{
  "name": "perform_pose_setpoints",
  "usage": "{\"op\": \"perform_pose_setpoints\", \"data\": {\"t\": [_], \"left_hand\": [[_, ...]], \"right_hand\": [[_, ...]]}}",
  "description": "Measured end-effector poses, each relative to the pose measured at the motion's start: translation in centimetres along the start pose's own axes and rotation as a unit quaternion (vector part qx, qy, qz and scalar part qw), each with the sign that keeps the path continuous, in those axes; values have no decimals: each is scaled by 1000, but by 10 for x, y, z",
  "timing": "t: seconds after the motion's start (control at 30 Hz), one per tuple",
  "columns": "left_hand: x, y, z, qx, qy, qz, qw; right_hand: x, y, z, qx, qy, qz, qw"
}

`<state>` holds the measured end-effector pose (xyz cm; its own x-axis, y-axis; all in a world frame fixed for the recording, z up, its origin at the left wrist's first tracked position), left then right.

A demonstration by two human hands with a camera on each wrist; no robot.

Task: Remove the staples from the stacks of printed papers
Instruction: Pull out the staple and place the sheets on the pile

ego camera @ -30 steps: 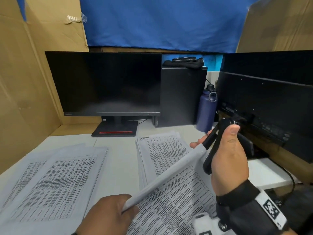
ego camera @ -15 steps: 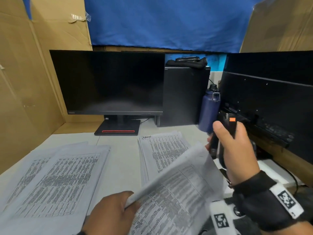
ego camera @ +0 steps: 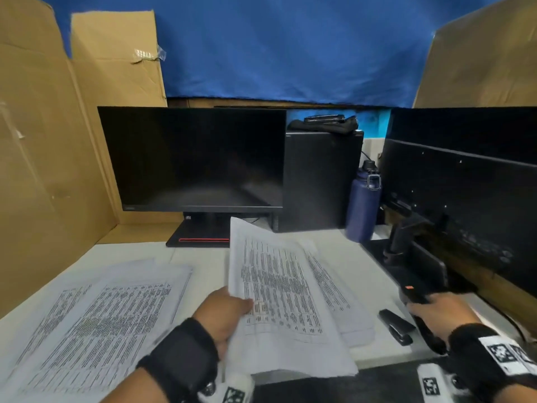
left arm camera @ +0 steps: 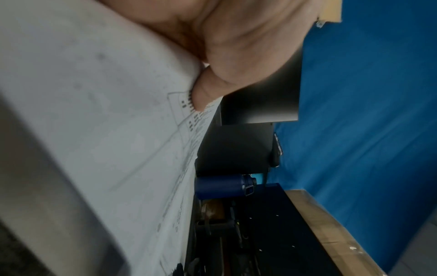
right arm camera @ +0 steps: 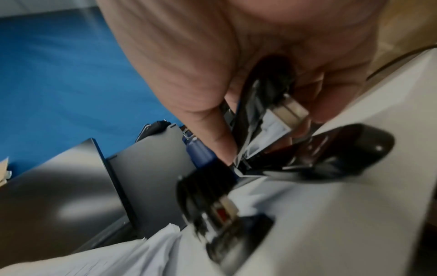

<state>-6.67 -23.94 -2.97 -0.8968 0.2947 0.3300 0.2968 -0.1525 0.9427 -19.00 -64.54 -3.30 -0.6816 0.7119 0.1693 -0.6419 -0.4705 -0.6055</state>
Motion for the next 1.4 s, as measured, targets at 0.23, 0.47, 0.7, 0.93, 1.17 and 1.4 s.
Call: {"op": "perform_pose_setpoints", "data": {"t": [0.23, 0.47, 0.7, 0.93, 1.17, 1.4], "left_hand": [[-86, -15, -16, -99, 3, 1, 995], [-2, 13, 26, -292, -17, -40, 955], [18, 13, 222, -620, 155, 48, 768], [15, -21, 322, -592, 183, 143, 771], [15, -12, 317, -469, 230, 63, 851], [74, 51, 262, -210, 166, -183, 946]], "right_hand": [[-7, 4, -4, 37, 21, 23, 999], [-18, -19, 0, 122, 116, 29, 985], [93, -124, -57, 34, 117, 265, 957], [171, -185, -146, -52, -46, 401, 914], [194, -204, -184, -48, -126, 411, 902], [186, -226, -159, -128, -197, 338, 911]]}}
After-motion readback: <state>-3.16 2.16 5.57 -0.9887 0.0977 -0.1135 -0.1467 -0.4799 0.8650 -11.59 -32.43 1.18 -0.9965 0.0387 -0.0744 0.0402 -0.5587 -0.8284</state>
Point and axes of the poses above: each hand's wrist, its own x-axis away from the middle knuckle, its own z-axis out of the back of the hand, y = z × x, the point moved 8 cm from there along -x, towards the middle knuckle, and after that the axes turned 2 degrees about -y, right-handed, at the moved point
